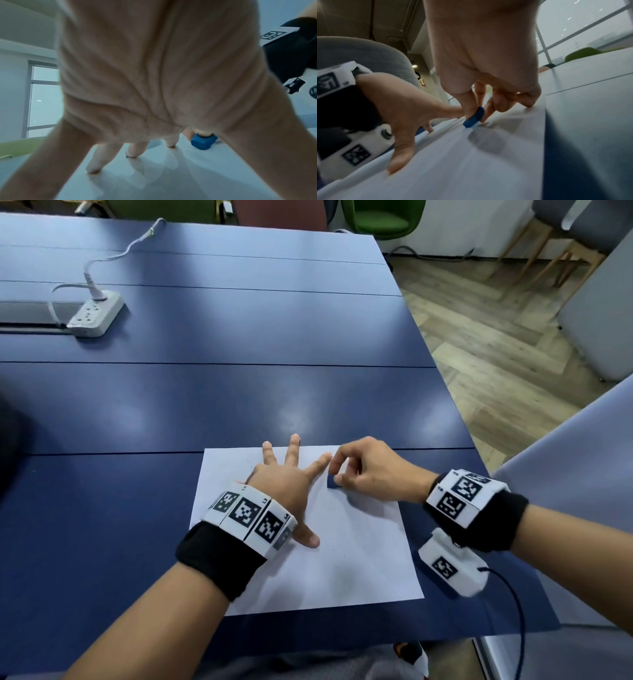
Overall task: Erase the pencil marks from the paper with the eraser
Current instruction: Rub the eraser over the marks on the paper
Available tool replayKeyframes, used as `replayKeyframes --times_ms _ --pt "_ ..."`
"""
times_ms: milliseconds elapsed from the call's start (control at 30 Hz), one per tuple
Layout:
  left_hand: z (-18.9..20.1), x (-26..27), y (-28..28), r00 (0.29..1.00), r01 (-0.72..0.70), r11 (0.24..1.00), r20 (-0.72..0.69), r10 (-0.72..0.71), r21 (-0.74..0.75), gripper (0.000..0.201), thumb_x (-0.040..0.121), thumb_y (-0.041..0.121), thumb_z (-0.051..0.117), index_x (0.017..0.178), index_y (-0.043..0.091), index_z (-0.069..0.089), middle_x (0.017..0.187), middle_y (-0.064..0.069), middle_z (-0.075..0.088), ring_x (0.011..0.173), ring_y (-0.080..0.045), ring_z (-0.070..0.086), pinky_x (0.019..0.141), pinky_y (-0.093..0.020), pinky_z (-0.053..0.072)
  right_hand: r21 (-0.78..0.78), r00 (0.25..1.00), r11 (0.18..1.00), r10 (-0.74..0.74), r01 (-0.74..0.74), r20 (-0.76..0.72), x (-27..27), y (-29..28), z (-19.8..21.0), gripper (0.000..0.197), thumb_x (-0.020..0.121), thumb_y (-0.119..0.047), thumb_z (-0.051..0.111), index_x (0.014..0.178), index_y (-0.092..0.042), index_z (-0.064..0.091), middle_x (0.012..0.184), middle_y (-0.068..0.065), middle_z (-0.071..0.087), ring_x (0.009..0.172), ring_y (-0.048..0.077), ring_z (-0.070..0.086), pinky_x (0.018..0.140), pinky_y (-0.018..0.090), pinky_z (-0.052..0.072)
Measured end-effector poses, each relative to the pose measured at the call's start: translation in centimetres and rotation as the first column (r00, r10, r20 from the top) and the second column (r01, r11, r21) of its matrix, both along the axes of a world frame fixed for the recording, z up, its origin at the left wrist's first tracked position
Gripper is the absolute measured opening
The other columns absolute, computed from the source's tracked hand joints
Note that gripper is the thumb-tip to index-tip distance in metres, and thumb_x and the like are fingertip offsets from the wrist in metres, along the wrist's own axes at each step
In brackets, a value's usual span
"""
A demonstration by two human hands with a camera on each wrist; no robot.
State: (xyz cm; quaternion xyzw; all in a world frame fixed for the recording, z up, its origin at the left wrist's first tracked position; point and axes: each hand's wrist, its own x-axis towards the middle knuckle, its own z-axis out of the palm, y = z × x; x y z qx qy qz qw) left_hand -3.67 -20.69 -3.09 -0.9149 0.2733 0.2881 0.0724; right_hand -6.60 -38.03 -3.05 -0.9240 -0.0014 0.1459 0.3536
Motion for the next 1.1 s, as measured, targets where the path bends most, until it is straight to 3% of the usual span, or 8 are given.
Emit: replayKeyframes --times_ms 167,300,433,567,700,867,1000,1100 --pt "0.2 -0.1 -0.1 1.000 -0.006 1.000 -0.010 0.006 0.010 0.139 0.055 0.061 0.085 0.144 0.053 -0.021 0.157 -0.003 -0.032 0.145 -0.047 -0.015 0.106 -0.062 0.035 0.010 0.983 0.985 -0.173 0.173 0.066 0.6 -2.6 -0.1 0.005 0.083 -0.016 0.067 0.083 -0.019 0.071 0.055 -0.009 0.057 0.047 -0.001 0.050 0.060 0.020 0.043" --pt "0.0 0.1 -0.1 1.000 -0.014 1.000 -0.017 0.014 0.012 0.140 0.054 0.061 0.086 0.143 0.054 -0.021 0.157 -0.002 -0.033 0.144 -0.047 -0.016 0.105 -0.063 0.036 0.017 0.999 0.999 -0.050 0.050 -0.002 -1.2 -1.8 -0.3 0.004 0.083 -0.018 0.067 0.083 -0.022 0.069 0.056 -0.009 0.059 0.049 -0.001 0.051 0.058 0.016 0.043" --pt "0.1 0.0 -0.1 1.000 -0.015 1.000 -0.024 0.015 0.008 0.139 0.055 0.060 0.086 0.144 0.054 -0.021 0.157 -0.001 -0.033 0.145 -0.047 -0.016 0.105 -0.064 0.035 0.007 0.982 0.984 -0.180 0.180 0.058 -0.2 -3.4 -0.2 0.003 0.084 -0.018 0.068 0.082 -0.021 0.069 0.060 -0.005 0.060 0.048 -0.002 0.050 0.057 0.015 0.040" --pt "0.0 0.1 0.0 1.000 -0.010 1.000 -0.021 0.011 0.011 0.140 0.054 0.061 0.086 0.144 0.054 -0.021 0.157 -0.002 -0.034 0.144 -0.048 -0.016 0.105 -0.064 0.035 0.002 0.998 0.998 -0.058 0.058 0.012 -1.6 -2.4 -0.4 0.004 0.085 -0.018 0.066 0.083 -0.021 0.067 0.055 -0.009 0.057 0.048 -0.001 0.050 0.053 0.010 0.037" --pt "0.0 0.1 0.0 1.000 -0.008 1.000 -0.023 0.009 0.006 0.140 0.054 0.061 0.086 0.144 0.054 -0.021 0.157 -0.002 -0.033 0.144 -0.047 -0.016 0.105 -0.064 0.035 -0.006 0.982 0.984 -0.179 0.180 0.067 -0.6 -3.7 -0.2 0.004 0.085 -0.020 0.067 0.081 -0.021 0.067 0.059 -0.006 0.058 0.052 0.002 0.050 0.059 0.018 0.040" --pt "0.0 0.0 0.0 1.000 -0.008 1.000 -0.010 0.008 0.008 0.139 0.054 0.060 0.086 0.145 0.053 -0.020 0.157 -0.002 -0.032 0.145 -0.047 -0.016 0.104 -0.063 0.036 -0.020 1.000 1.000 -0.019 0.019 0.014 -2.4 -2.4 -0.2 0.006 0.084 -0.018 0.068 0.081 -0.023 0.067 0.054 -0.010 0.055 0.049 -0.001 0.050 0.054 0.011 0.037" --pt "-0.1 0.0 0.0 1.000 -0.011 1.000 -0.013 0.011 0.001 0.140 0.054 0.060 0.086 0.144 0.054 -0.019 0.157 -0.001 -0.032 0.145 -0.046 -0.016 0.105 -0.064 0.035 -0.019 0.985 0.987 -0.158 0.159 0.066 -1.2 -4.2 0.0 0.004 0.085 -0.017 0.067 0.082 -0.020 0.068 0.056 -0.009 0.056 0.049 -0.001 0.049 0.059 0.017 0.041" --pt "-0.1 0.0 0.0 1.000 -0.018 1.000 -0.011 0.018 0.004 0.140 0.053 0.060 0.087 0.143 0.055 -0.020 0.157 0.000 -0.033 0.145 -0.046 -0.016 0.104 -0.064 0.035 -0.011 0.999 0.999 -0.049 0.049 0.006 -2.3 -3.4 0.0 0.006 0.083 -0.017 0.068 0.080 -0.022 0.068 0.056 -0.009 0.056 0.050 -0.001 0.050 0.056 0.014 0.040"
